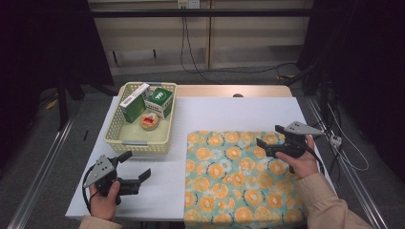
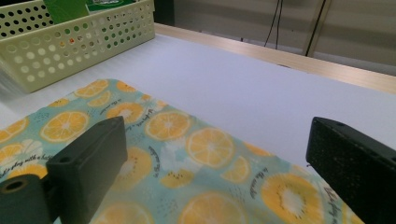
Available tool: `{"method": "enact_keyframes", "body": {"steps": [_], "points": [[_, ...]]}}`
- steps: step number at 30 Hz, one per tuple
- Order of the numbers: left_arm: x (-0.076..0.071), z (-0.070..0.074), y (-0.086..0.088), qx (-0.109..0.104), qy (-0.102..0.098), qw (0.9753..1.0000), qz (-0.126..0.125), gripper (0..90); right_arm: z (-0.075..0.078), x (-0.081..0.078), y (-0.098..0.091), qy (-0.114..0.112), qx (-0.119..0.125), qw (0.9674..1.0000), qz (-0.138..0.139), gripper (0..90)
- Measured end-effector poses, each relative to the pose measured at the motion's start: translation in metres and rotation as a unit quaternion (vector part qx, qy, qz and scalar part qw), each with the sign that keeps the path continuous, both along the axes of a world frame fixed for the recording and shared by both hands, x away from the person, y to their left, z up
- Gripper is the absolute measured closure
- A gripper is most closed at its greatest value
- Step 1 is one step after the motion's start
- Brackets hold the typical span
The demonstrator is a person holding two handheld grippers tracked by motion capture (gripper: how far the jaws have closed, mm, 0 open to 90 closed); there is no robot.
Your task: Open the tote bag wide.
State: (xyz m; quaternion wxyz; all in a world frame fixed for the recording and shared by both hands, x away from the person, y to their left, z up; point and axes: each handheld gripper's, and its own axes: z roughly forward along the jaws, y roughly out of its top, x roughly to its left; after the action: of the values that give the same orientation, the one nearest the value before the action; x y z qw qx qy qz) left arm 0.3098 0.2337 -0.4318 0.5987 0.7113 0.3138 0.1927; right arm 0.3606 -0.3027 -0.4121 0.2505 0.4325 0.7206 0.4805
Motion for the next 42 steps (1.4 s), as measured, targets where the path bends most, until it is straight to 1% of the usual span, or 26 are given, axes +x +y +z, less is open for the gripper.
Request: {"method": "enact_keyframes", "body": {"steps": [1,2,3,5,7,8,9,10,11,12,15,17,19,21,22,25,27,29,32,36,37,38,39,40,41,42], "points": [[0.0,0.0,0.0,-0.001,0.001,1.0,-0.001,2.5,0.0,0.004,0.003,0.002,-0.002,1.0,0.006,7.0],[0.0,0.0,0.0,-0.001,0.001,1.0,-0.001,2.5,0.0,0.004,0.003,0.002,-0.002,1.0,0.006,7.0],[0.0,0.0,-0.001,-0.001,0.0,1.0,-0.003,2.5,0.0,0.01,0.009,0.005,-0.009,0.9999,0.013,8.5],[0.0,0.0,-0.001,-0.001,0.0,1.0,-0.003,2.5,-0.001,0.013,0.012,0.009,-0.012,0.9998,0.016,8.9],[0.0,0.0,-0.001,-0.002,0.0,1.0,-0.003,2.5,-0.004,0.023,0.021,0.017,-0.016,0.9992,0.032,12.2],[0.0,0.0,0.0,-0.002,0.0,1.0,-0.002,2.5,-0.004,0.023,0.021,0.017,-0.016,0.9992,0.032,12.2],[0.0,0.0,-0.001,-0.002,0.0,1.0,-0.003,2.5,-0.007,0.03,0.027,0.026,-0.014,0.999,0.035,12.8],[0.0,0.0,-0.001,-0.002,0.0,1.0,-0.003,2.5,-0.008,0.033,0.03,0.029,-0.017,0.9988,0.037,15.4],[0.0,0.0,0.0,-0.001,0.0,1.0,-0.003,2.5,-0.008,0.033,0.03,0.029,-0.017,0.9988,0.037,15.4],[0.0,0.0,0.0,-0.002,0.0,1.0,-0.002,2.5,-0.012,0.04,0.037,0.039,-0.033,0.9978,0.043,18.2],[0.0,0.0,-0.001,-0.004,0.001,1.0,-0.002,2.5,-0.015,0.051,0.046,0.058,-0.036,0.9962,0.053,19.8],[0.0,0.0,-0.001,-0.005,0.002,1.0,-0.003,2.5,-0.018,0.059,0.053,0.066,-0.044,0.9955,0.053,19.6],[0.0,0.0,-0.001,-0.007,0.001,1.0,-0.004,2.5,-0.022,0.069,0.061,0.077,-0.051,0.9947,0.045,19.2],[0.0,0.0,0.0,-0.01,0.001,0.9999,-0.004,2.5,-0.024,0.071,0.064,0.077,-0.05,0.9947,0.045,20.3],[-0.001,0.0,0.001,-0.01,0.001,0.9999,-0.005,2.5,-0.026,0.075,0.067,0.083,-0.048,0.9943,0.045,22.5],[0.0,-0.001,0.001,-0.012,0.001,0.9999,-0.004,2.5,-0.033,0.087,0.078,0.1,-0.062,0.9917,0.052,25.1],[0.0,-0.001,0.001,-0.013,0.002,0.9999,-0.006,2.5,-0.037,0.091,0.083,0.106,-0.07,0.9904,0.056,25.6],[0.0,-0.001,0.0,-0.013,0.001,0.9999,-0.006,2.5,-0.042,0.096,0.087,0.113,-0.067,0.9897,0.056,27.4],[0.0,-0.001,0.001,-0.013,0.0,0.9999,-0.007,2.6,-0.049,0.101,0.093,0.126,-0.074,0.9871,0.065,29.5],[0.0,-0.001,0.0,-0.013,0.002,0.9999,-0.007,2.5,-0.055,0.102,0.099,0.123,-0.101,0.9846,0.072,33.3],[0.0,-0.001,0.0,-0.013,0.002,0.9999,-0.007,2.6,-0.055,0.102,0.099,0.124,-0.101,0.9847,0.07,34.2],[0.0,-0.001,0.0,-0.013,0.003,0.9999,-0.007,2.6,-0.055,0.102,0.099,0.125,-0.099,0.9848,0.068,36.9],[0.0,-0.001,0.0,-0.008,0.002,0.9999,-0.008,2.7,-0.054,0.102,0.098,0.125,-0.101,0.9846,0.07,42.1],[0.0,-0.001,0.0,-0.007,0.002,0.9999,-0.008,2.7,-0.053,0.102,0.097,0.126,-0.101,0.9839,0.075,49.7],[0.0,-0.001,0.0,-0.008,0.003,0.9999,-0.008,2.7,-0.052,0.101,0.095,0.128,-0.106,0.9821,0.089,57.9],[0.0,0.0,-0.001,-0.008,0.001,0.9999,-0.008,2.7,-0.051,0.1,0.095,0.128,-0.109,0.981,0.097,62.9]]}}
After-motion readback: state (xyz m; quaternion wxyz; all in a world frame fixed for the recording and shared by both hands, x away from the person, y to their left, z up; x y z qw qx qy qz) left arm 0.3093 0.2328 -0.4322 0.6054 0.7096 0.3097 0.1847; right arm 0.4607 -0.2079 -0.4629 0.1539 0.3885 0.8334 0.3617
